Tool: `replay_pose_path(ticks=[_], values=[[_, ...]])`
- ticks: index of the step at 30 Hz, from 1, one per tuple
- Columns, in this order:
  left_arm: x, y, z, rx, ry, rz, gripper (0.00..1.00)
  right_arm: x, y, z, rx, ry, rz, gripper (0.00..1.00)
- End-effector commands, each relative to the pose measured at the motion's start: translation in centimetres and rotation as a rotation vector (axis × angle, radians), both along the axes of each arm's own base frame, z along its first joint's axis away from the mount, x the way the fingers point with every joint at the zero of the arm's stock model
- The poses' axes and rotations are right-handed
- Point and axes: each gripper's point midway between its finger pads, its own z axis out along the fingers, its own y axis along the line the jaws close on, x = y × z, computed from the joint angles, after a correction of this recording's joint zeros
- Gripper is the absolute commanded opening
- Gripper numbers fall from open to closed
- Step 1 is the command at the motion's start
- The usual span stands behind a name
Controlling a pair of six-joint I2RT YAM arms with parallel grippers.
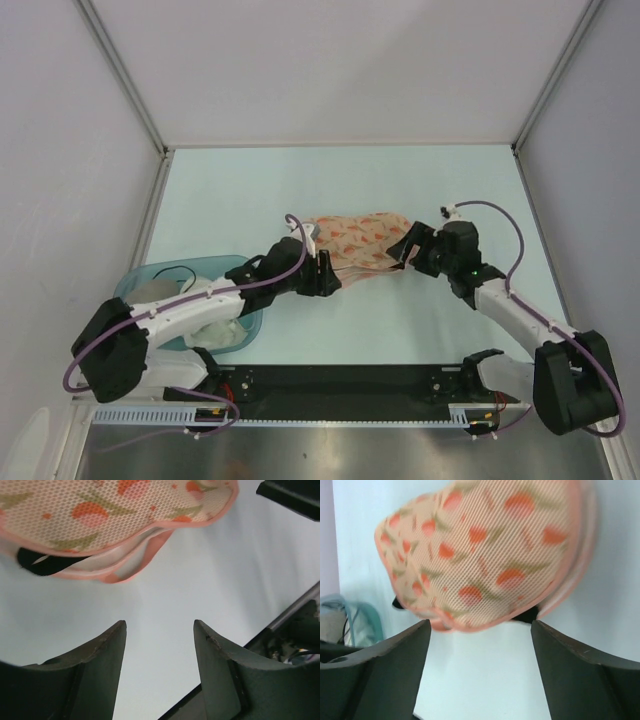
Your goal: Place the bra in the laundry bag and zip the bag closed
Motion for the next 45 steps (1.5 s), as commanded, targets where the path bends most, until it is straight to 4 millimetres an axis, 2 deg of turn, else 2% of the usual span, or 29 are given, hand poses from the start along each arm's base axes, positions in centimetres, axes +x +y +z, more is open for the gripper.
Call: replay_pose_path(ticks=[1, 2, 3, 5, 6, 7, 9, 14, 16, 21, 22, 24, 25, 27, 28, 30, 31, 32, 33, 34, 36, 37, 39, 40, 43, 44, 45], values=[[1.1, -4.4, 2.9, -0.259, 0.025, -0.011, 0.61, 1.9, -2.6, 2.6, -0.017, -0.065, 0.007, 0.93], [1.3, -4.4, 1.9, -0.268, 0.045, -0.001, 0.61, 2.4, -2.9, 2.7, -0.011, -0.074, 0.015, 0.99], [1.4, -4.6, 1.9, -0.299, 0.061, 0.014, 0.61, 3.2, -3.9, 2.4, -0.018, -0.078, 0.009, 1.00], [2.0, -4.9, 1.9, -0.327, 0.064, 0.035, 0.61, 4.2, -4.0, 1.5, 0.002, -0.033, 0.045, 1.00], [2.1, -5.0, 1.0, -0.321, 0.094, 0.049, 0.62, 5.3, -4.7, 1.6, 0.008, -0.053, 0.040, 1.00], [2.2, -5.2, 0.6, -0.318, 0.107, 0.056, 0.62, 5.7, -4.5, 0.1, 0.035, -0.011, 0.071, 1.00], [2.4, -5.4, -0.4, -0.311, 0.149, 0.080, 0.64, 6.9, -5.0, -0.3, 0.059, 0.005, 0.074, 1.00], [2.0, -4.8, -2.9, -0.348, 0.249, 0.149, 0.66, 8.1, -4.3, -3.9, 0.101, 0.080, 0.105, 1.00], [2.2, -4.6, -3.7, -0.363, 0.280, 0.162, 0.66, 8.2, -4.0, -4.4, 0.121, 0.090, 0.112, 0.97], [3.4, -2.9, -5.4, -0.347, 0.322, 0.217, 0.65, 6.8, -3.9, -6.7, 0.124, 0.154, 0.081, 0.77], [4.2, -2.3, -5.5, -0.341, 0.315, 0.238, 0.65, 6.5, -3.9, -7.0, 0.115, 0.157, 0.073, 0.70], [4.9, -1.2, -6.2, -0.290, 0.306, 0.244, 0.65, 6.0, -3.2, -7.0, 0.112, 0.156, 0.081, 0.66], [6.3, -0.8, -5.5, -0.285, 0.277, 0.259, 0.65, 5.1, -2.8, -7.5, 0.114, 0.173, 0.088, 0.63], [7.0, 0.5, -6.6, -0.195, 0.274, 0.260, 0.65, 4.2, -1.6, -7.3, 0.127, 0.168, 0.106, 0.59], [8.6, 1.1, -5.9, -0.193, 0.245, 0.279, 0.65, 3.2, -1.2, -7.9, 0.133, 0.185, 0.112, 0.58], [9.5, 2.2, -6.3, -0.138, 0.231, 0.280, 0.66, 2.1, 0.6, -7.6, 0.163, 0.187, 0.133, 0.54], [10.9, 3.0, -5.6, -0.140, 0.208, 0.305, 0.66, 1.7, 1.3, -7.1, 0.171, 0.175, 0.146, 0.54], [11.6, 3.5, -5.4, -0.126, 0.187, 0.302, 0.66, 0.7, 1.9, -7.5, 0.178, 0.193, 0.147, 0.54], [12.0, 4.0, -5.6, -0.107, 0.190, 0.310, 0.66, 0.0, 3.5, -7.2, 0.180, 0.178, 0.175, 0.54], [13.3, 4.6, -4.7, -0.108, 0.162, 0.328, 0.65, -0.6, 4.4, -6.5, 0.208, 0.180, 0.170, 0.56], [14.3, 5.6, -4.1, -0.060, 0.127, 0.333, 0.66, -1.7, 5.9, -6.1, 0.225, 0.164, 0.175, 0.59], [15.7, 5.6, -2.4, -0.057, 0.078, 0.337, 0.66, -3.1, 7.7, -5.6, 0.253, 0.176, 0.211, 0.63], [15.9, 7.4, -2.2, 0.064, 0.058, 0.352, 0.67, -4.1, 9.3, -4.6, 0.275, 0.161, 0.253, 0.68], [16.6, 7.6, -0.5, 0.075, 0.018, 0.358, 0.67, -4.9, 10.0, -4.2, 0.282, 0.161, 0.284, 0.73], [15.9, 9.7, 1.0, 0.172, -0.021, 0.375, 0.74, -5.1, 9.5, -2.9, 0.279, 0.135, 0.321, 0.87], [15.2, 10.2, 0.9, 0.195, -0.009, 0.375, 0.75, -5.7, 9.1, -2.8, 0.269, 0.154, 0.340, 0.89], [14.4, 10.6, 1.5, 0.191, -0.015, 0.374, 0.76, -5.3, 8.3, -2.7, 0.260, 0.152, 0.329, 0.94]])
